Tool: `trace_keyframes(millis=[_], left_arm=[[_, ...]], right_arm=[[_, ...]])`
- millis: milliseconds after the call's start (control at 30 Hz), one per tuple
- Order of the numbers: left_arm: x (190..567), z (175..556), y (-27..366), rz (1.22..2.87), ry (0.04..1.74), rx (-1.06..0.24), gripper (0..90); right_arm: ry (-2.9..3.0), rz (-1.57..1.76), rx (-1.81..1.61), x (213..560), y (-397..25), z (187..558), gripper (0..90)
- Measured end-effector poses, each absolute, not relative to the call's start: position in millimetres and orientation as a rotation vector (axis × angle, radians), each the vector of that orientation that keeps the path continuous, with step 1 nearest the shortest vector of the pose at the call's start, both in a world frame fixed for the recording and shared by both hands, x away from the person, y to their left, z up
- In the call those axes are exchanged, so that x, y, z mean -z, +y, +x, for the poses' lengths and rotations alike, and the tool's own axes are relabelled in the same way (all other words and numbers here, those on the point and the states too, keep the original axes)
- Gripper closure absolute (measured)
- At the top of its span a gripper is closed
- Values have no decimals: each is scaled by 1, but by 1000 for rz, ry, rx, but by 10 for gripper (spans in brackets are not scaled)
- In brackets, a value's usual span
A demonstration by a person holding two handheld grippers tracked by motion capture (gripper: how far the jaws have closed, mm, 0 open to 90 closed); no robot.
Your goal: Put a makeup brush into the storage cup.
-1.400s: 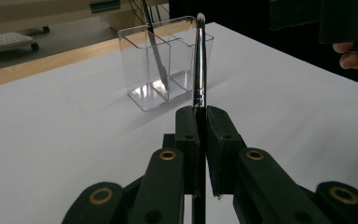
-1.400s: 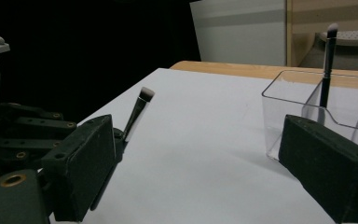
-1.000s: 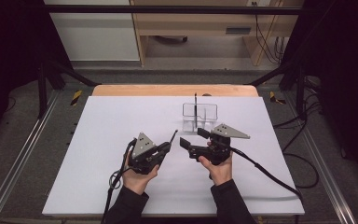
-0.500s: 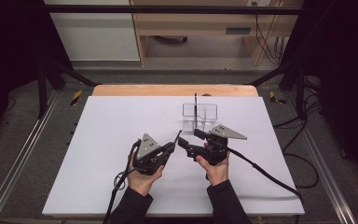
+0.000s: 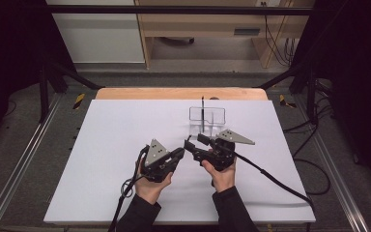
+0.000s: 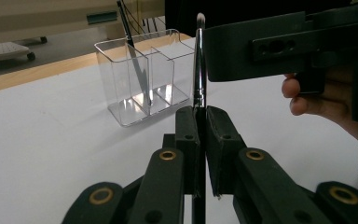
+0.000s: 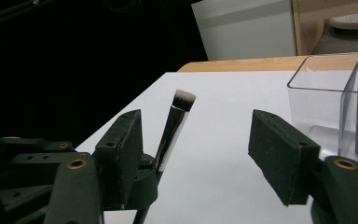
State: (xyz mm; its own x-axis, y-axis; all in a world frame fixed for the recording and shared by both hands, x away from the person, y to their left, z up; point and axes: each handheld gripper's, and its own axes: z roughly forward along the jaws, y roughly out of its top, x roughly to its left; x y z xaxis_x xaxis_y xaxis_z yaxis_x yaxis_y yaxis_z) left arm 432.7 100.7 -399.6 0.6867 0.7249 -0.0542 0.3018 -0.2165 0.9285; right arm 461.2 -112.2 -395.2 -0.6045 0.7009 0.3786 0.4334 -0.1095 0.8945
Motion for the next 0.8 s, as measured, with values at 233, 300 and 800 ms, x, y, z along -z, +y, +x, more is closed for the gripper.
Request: trace_keyframes(millis=[233, 300, 800], left_arm=[[400, 432, 97, 1792, 815, -478, 833], [400, 432, 96, 1791, 814, -478, 833], [398, 430, 91, 1779, 812, -488, 833]], right_arm=[[1929, 1282, -1801, 396, -111, 462, 429], [1930, 1285, -1808, 396, -111, 462, 449], [1937, 1305, -1860, 396, -110, 462, 616]])
